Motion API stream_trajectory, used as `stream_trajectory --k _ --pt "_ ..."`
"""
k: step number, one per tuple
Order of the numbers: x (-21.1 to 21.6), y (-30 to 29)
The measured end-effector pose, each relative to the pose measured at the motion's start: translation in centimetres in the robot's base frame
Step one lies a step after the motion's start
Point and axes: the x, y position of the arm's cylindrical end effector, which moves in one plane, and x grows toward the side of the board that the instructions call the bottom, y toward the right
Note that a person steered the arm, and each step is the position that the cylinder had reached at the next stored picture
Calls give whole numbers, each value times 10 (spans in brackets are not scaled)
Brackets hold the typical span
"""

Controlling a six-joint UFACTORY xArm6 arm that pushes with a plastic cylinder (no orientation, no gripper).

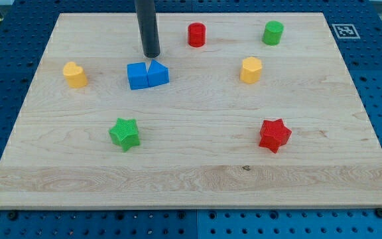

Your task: Push the red circle towards the bottom of the board

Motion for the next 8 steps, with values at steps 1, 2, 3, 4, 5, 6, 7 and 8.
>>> stream_trajectory --k 1,2,3,4,5,6,7,8 --pt "-3 11" --pt "-3 12" --pt "-4 22" --pt "-14 31" --pt "-21 40" --pt "-53 40" --pt "-76 40" --pt "-77 50"
